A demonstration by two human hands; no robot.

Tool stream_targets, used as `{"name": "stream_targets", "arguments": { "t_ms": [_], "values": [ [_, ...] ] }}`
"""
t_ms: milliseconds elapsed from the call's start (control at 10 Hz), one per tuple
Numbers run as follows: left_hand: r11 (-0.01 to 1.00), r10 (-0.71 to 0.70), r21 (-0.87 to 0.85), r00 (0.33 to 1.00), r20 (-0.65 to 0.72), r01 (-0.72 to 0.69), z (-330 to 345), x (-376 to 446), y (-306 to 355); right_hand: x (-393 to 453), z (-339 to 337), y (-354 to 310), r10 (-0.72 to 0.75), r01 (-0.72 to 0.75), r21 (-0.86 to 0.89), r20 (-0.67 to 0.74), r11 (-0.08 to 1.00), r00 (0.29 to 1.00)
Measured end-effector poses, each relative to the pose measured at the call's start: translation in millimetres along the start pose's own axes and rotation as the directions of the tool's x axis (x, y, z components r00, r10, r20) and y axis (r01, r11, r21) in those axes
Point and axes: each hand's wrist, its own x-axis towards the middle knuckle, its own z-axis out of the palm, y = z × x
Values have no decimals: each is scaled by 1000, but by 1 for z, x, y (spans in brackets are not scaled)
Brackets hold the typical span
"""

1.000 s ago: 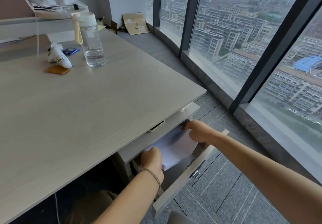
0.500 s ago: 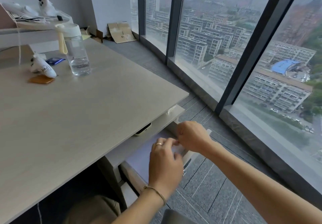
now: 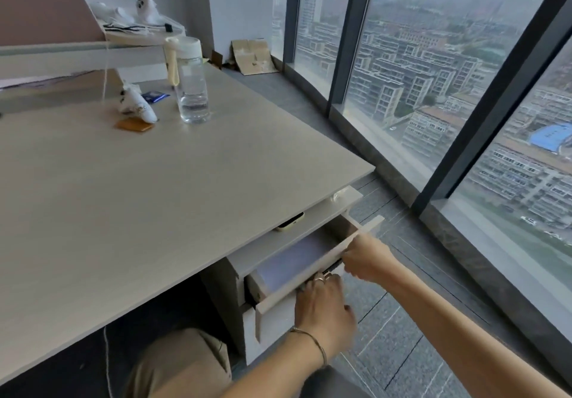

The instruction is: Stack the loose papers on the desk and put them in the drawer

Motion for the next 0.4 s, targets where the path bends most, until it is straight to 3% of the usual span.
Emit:
{"name": "stream_targets", "arguments": {
  "t_ms": [200, 300, 400],
  "values": [
    [991, -43, 113, 982, -186, 65, -15, 21, -48, 11, 25, -46, -102, 73, 215, 122, 974, 987],
    [983, -23, 173, 983, -182, 55, -14, 23, -53, 18, 33, -50, -107, 75, 243, 125, 967, 986],
    [994, -51, 93, 991, -120, 63, -24, 24, -48, 13, 27, -51, -65, 56, 85, 105, 995, 992]
  ]
}}
